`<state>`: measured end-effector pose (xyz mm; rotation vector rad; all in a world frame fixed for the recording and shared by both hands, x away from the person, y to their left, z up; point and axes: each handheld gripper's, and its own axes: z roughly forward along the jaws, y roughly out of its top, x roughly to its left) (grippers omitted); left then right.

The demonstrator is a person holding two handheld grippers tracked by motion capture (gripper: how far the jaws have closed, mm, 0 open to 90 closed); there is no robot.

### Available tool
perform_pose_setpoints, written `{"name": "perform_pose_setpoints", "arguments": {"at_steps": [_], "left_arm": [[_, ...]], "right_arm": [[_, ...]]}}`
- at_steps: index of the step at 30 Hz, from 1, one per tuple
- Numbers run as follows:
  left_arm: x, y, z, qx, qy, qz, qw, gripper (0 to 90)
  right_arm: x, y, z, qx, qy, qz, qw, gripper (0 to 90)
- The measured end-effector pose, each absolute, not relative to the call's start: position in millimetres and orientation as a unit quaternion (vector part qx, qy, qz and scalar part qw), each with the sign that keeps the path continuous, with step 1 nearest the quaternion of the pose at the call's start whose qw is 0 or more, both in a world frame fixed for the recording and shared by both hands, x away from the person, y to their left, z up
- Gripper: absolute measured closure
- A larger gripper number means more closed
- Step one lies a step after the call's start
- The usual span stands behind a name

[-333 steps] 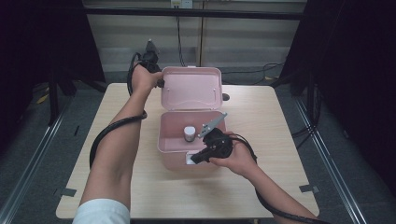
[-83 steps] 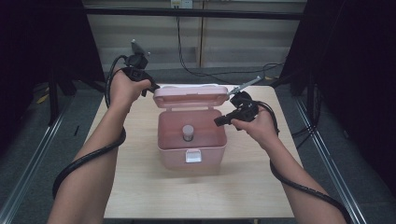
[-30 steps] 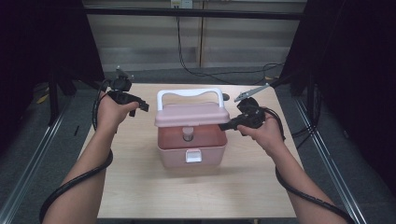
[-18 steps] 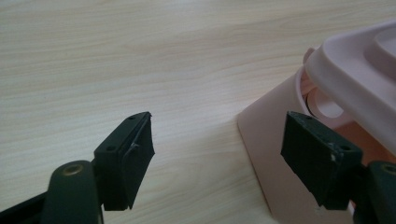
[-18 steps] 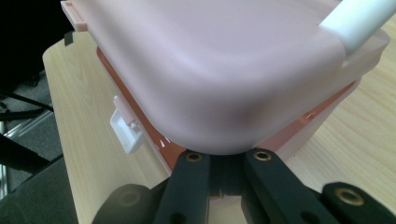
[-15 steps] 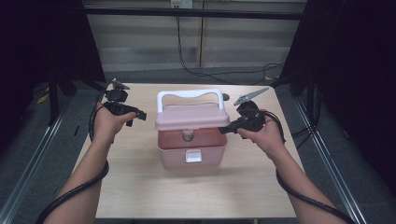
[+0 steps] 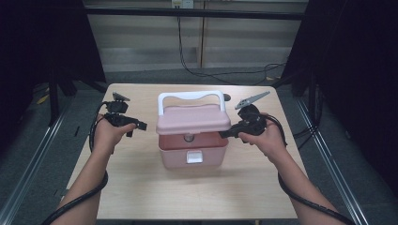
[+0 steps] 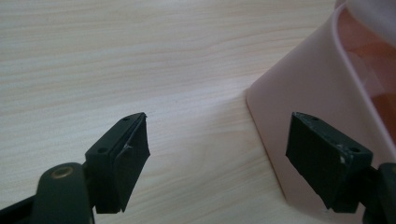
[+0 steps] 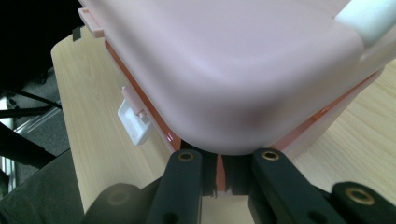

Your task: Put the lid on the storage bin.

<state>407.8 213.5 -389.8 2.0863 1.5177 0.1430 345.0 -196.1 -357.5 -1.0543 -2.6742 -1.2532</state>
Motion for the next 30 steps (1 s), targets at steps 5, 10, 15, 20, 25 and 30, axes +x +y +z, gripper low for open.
{"name": "perform_pose_setpoints", "arguments": {"at_steps": [5,10,15,20,25,30], "left_arm": [[404,219,-399,0.774,0.568,0.052,0.274,20.6],[399,222,-408,0.777,0.564,0.050,0.275,20.6],[396,226,-413,0.776,0.565,0.048,0.275,20.6],[392,227,-419,0.776,0.565,0.043,0.279,20.6],[389,226,-423,0.775,0.565,0.041,0.281,20.6],[386,225,-427,0.778,0.560,0.037,0.281,20.6]], "right_arm": [[343,-197,-357,-0.336,-0.853,-0.400,-0.005,79.7],[341,-196,-358,-0.340,-0.852,-0.398,-0.007,75.0],[339,-194,-358,-0.339,-0.858,-0.386,-0.014,71.2],[334,-191,-359,-0.335,-0.861,-0.381,-0.020,66.3],[330,-190,-362,-0.331,-0.866,-0.374,-0.022,62.8],[325,-194,-365,-0.335,-0.868,-0.366,-0.026,58.7]]}}
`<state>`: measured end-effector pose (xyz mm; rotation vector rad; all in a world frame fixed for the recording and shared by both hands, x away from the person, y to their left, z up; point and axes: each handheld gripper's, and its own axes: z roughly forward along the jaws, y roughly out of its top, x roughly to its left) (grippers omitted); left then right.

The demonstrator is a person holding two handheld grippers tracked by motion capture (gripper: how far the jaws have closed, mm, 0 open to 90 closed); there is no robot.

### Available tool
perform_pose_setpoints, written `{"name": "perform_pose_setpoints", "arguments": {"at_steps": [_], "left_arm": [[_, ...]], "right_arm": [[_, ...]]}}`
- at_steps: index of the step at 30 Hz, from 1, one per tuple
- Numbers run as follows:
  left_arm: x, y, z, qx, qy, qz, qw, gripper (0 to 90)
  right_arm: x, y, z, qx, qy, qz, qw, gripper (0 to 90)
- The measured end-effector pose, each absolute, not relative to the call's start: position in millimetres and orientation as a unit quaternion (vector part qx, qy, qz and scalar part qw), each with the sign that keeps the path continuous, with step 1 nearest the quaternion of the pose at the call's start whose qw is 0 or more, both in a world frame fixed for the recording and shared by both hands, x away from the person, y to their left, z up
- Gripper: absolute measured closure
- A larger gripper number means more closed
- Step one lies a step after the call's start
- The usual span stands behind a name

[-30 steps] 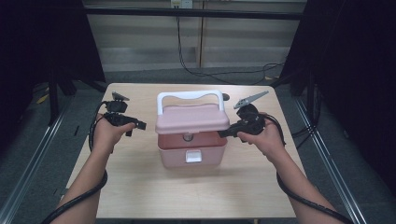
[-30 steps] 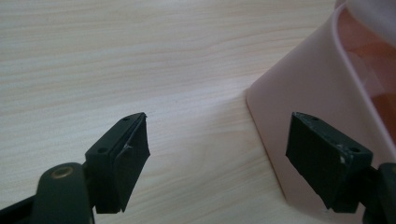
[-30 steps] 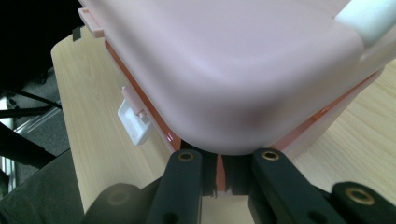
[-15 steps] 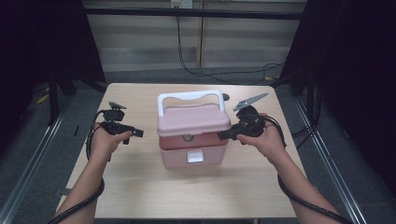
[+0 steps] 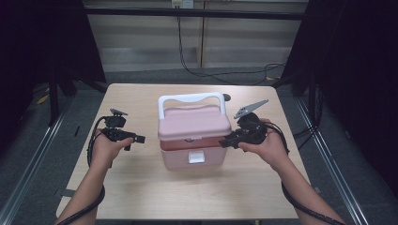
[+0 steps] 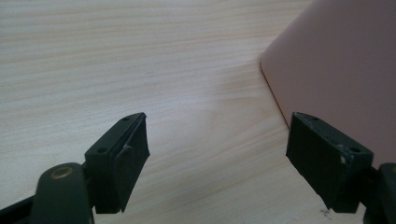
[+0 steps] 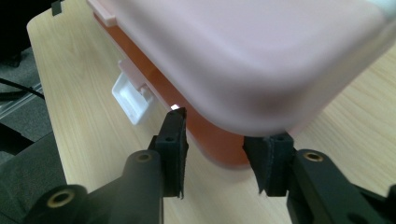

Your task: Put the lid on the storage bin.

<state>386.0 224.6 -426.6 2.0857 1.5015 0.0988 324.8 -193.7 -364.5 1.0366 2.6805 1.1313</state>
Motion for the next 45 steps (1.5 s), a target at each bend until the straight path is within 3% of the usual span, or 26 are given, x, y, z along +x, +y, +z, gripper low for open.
{"name": "perform_pose_setpoints", "arguments": {"at_steps": [13,31,45], "left_arm": [[384,222,-431,0.782,0.557,0.037,0.278,20.4],[371,236,-452,0.783,0.553,0.029,0.284,18.8],[358,247,-463,0.795,0.538,0.041,0.278,18.3]], "right_arm": [[320,-220,-370,0.350,0.852,0.389,0.026,55.2],[309,-236,-401,0.366,0.850,0.378,0.029,33.1],[295,-256,-432,0.389,0.835,0.387,0.032,26.9]]}}
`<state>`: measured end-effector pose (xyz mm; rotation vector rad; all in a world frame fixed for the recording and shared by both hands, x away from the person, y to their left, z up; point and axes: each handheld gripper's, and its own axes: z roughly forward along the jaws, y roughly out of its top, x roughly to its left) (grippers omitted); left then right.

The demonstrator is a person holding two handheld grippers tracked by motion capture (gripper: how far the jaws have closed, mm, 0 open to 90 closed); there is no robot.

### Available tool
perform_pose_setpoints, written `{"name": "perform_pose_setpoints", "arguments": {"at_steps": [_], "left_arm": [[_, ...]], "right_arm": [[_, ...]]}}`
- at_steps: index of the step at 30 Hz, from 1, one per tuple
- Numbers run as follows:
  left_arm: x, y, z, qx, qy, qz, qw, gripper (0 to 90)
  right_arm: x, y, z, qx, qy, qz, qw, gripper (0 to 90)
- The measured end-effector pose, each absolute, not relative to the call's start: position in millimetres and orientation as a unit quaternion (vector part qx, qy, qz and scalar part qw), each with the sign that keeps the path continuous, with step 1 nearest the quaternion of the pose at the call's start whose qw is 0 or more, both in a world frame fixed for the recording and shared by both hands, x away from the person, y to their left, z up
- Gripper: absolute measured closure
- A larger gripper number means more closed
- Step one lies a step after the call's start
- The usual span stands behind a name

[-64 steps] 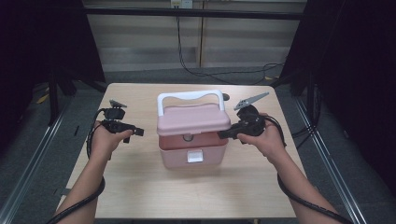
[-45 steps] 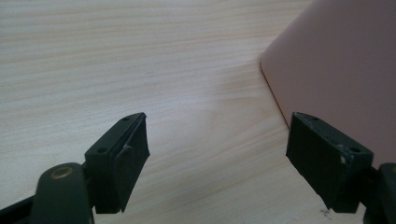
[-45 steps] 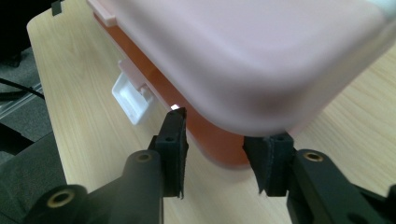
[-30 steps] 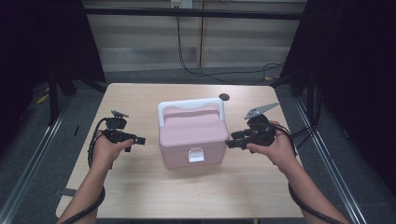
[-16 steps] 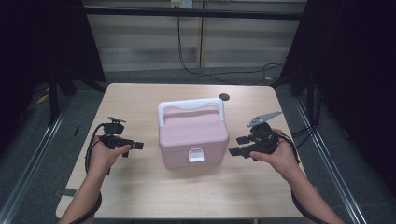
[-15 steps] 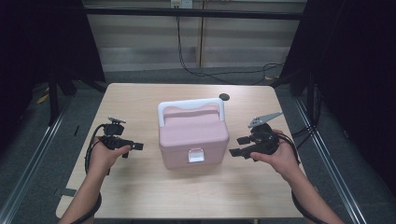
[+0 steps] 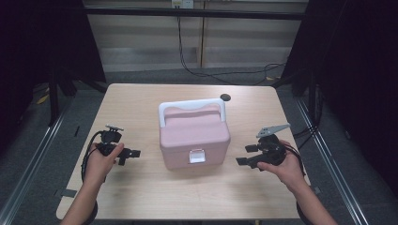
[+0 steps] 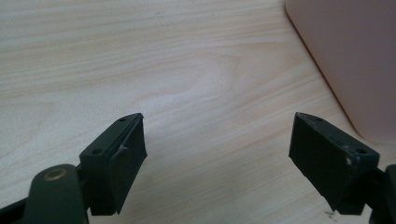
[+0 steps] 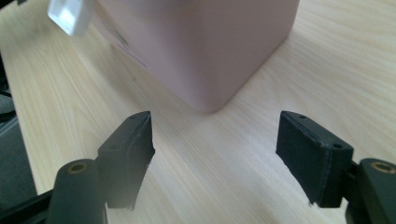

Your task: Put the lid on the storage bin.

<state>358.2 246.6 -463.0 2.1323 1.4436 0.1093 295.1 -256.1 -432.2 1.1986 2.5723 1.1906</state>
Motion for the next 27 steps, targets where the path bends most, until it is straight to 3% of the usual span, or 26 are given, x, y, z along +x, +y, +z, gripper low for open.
{"name": "perform_pose_setpoints", "arguments": {"at_steps": [27], "left_arm": [[336,255,-491,0.805,0.497,0.087,0.312,15.6]], "right_arm": [[281,-271,-491,0.413,0.839,0.351,0.043,20.8]]}}
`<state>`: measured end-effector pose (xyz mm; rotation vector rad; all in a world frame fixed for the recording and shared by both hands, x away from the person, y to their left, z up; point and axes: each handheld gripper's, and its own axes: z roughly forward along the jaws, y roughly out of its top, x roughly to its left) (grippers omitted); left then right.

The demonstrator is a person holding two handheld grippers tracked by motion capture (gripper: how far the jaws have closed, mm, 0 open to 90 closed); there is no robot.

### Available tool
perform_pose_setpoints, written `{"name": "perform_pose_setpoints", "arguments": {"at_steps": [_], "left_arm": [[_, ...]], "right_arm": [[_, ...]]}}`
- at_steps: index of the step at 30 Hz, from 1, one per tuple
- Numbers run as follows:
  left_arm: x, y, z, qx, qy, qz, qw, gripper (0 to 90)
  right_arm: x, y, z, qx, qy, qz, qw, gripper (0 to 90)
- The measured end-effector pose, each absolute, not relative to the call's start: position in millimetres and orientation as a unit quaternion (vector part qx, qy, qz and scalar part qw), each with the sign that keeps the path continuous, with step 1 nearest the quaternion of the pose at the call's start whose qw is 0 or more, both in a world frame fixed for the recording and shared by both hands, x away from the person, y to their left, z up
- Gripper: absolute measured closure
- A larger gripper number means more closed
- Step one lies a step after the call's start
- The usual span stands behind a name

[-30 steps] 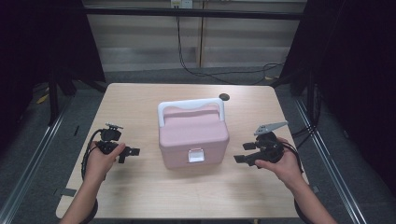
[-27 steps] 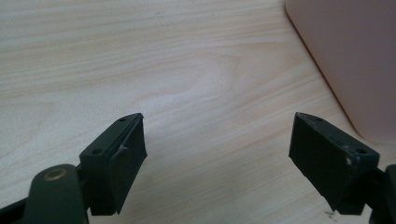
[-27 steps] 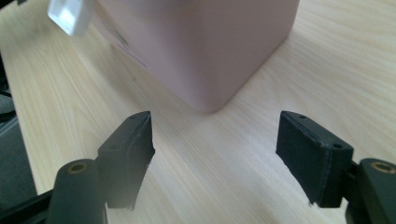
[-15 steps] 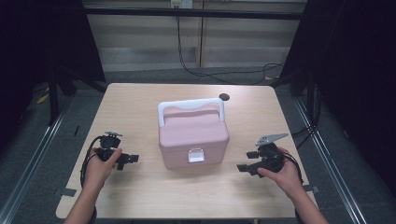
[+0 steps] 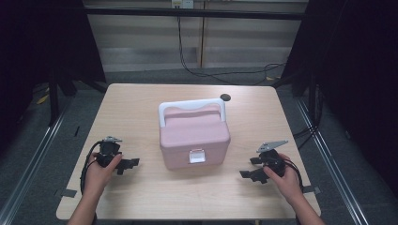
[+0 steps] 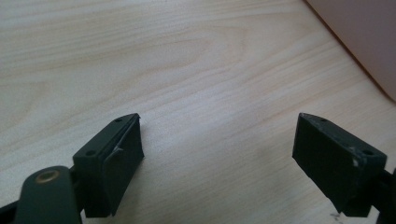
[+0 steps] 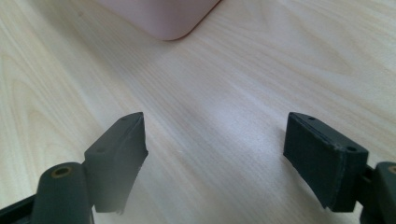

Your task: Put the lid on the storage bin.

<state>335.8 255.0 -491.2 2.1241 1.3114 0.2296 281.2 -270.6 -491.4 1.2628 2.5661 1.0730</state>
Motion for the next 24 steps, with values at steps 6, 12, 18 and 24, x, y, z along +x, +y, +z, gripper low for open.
{"name": "perform_pose_setpoints", "arguments": {"at_steps": [6,12,18,24], "left_arm": [[329,254,-497,0.813,0.472,0.110,0.323,12.1],[326,255,-501,0.809,0.462,0.118,0.345,6.8],[323,257,-505,0.808,0.449,0.131,0.358,6.8],[319,255,-509,0.824,0.418,0.147,0.354,1.5]], "right_arm": [[279,-268,-497,0.401,0.845,0.346,0.068,18.8],[277,-265,-500,0.385,0.851,0.347,0.086,16.7],[274,-265,-504,0.371,0.852,0.354,0.107,16.7],[270,-264,-508,0.360,0.851,0.359,0.133,16.4]]}}
